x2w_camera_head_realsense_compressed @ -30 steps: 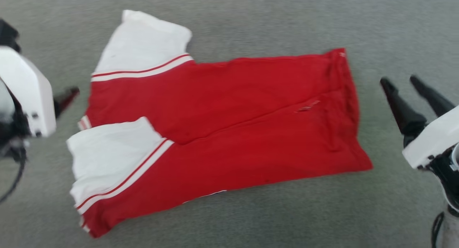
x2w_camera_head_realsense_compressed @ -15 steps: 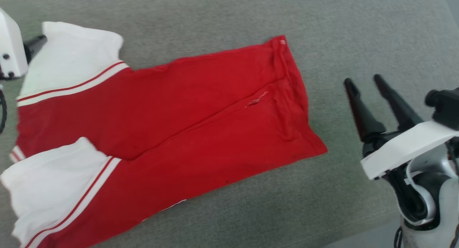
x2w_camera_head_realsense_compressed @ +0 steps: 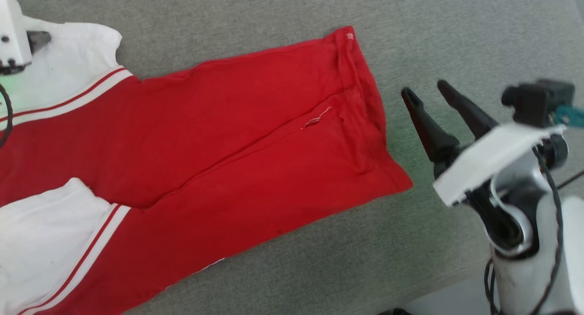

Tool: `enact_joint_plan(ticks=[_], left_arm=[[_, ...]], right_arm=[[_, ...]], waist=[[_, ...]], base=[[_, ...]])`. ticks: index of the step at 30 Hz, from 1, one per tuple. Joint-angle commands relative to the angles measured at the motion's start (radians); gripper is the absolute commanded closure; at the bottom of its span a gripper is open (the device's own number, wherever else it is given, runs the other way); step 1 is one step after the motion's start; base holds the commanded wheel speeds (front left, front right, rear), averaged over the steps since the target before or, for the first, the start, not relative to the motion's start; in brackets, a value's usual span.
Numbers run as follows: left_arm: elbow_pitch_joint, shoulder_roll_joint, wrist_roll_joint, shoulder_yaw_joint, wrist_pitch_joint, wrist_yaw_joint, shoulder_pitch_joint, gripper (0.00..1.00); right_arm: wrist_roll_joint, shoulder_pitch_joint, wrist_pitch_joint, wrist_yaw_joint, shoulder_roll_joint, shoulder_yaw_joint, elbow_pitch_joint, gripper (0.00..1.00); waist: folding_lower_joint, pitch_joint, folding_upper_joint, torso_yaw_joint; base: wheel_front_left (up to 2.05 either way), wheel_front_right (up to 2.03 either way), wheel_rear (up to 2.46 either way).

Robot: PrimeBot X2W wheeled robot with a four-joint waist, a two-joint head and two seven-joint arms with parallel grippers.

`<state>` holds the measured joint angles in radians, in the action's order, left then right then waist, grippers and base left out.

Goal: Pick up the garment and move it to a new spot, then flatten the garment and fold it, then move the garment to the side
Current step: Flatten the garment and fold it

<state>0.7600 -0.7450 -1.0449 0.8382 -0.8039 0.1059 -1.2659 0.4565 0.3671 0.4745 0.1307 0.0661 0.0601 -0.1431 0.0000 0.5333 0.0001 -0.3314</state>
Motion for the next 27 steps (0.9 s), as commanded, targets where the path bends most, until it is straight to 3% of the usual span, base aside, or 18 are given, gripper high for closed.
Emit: enact_joint_plan(ticks=[1,13,22,23,24,25,27], left_arm=[[0.034,0.024,-0.005,0.031,-0.030,0.003,0.059,1.00],[0.126,0.152,0.030,0.058,0.003,-0.077,-0.056,1.00],[0.198,0.207,0.034,0.063,0.040,-0.123,-0.099,1.00],[0.203,0.213,0.036,0.064,0.047,-0.130,-0.103,1.00],[0.208,0.220,0.036,0.063,0.055,-0.134,-0.108,1.00],[0.214,0.226,0.035,0.062,0.060,-0.139,-0.110,1.00],[0.226,0.235,0.039,0.064,0.069,-0.147,-0.117,1.00]], right_arm=[[0.003,0.023,0.008,0.000,0.007,0.005,0.009,0.00],[0.027,0.367,0.169,0.000,0.069,0.081,0.338,0.00],[0.050,0.535,0.376,0.000,0.095,0.230,0.598,0.00],[0.066,0.542,0.400,0.000,0.094,0.242,0.619,0.10],[0.070,0.553,0.429,0.000,0.100,0.260,0.633,0.61],[0.070,0.560,0.455,0.000,0.113,0.276,0.646,1.00],[0.088,0.570,0.488,0.000,0.131,0.289,0.653,1.00]], waist=[[0.0000,0.008,-0.0001,0.008],[0.0000,0.054,-0.0001,0.094],[0.0000,0.066,-0.0001,0.129],[0.0000,0.066,-0.0001,0.132],[0.0000,0.066,-0.0001,0.136],[0.0000,0.064,-0.0001,0.139],[0.0000,0.058,-0.0001,0.148]], base=[[0.00,0.00,0.00],[0.00,0.00,0.00],[0.00,0.00,0.00],[0.00,0.00,0.00],[0.00,0.00,0.00],[0.00,0.00,0.00],[0.00,0.00,0.00]])
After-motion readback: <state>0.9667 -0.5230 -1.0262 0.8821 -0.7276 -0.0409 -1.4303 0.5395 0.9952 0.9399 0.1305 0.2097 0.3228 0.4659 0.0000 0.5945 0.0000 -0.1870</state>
